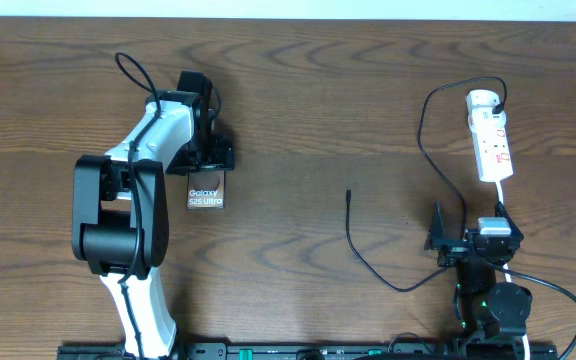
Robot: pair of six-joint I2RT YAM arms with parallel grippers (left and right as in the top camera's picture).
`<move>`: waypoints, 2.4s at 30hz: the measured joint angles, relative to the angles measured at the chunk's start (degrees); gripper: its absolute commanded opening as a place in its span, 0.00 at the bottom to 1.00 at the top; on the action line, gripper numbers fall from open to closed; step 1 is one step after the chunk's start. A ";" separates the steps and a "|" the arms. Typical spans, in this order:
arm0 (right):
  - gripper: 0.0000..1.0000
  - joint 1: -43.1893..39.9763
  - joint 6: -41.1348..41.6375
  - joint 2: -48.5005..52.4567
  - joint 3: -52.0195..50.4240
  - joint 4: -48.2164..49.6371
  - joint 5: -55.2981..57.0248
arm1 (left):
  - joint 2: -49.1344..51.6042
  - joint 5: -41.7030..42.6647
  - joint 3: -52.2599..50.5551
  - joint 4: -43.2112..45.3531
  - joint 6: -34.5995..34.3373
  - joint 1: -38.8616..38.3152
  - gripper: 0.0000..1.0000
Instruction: Plug charger to phone and switch on socket
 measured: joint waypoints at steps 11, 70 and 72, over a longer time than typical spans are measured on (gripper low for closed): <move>0.99 0.00 0.00 0.00 0.00 0.00 0.00 | 0.00 -0.02 0.00 0.00 0.00 0.00 0.84; 0.99 0.00 0.00 0.00 0.00 0.00 0.00 | 0.00 -0.02 0.00 -0.02 0.20 0.00 0.74; 0.99 0.00 0.00 0.00 0.00 -0.02 0.00 | 0.00 -0.02 0.00 -0.02 0.20 0.00 0.73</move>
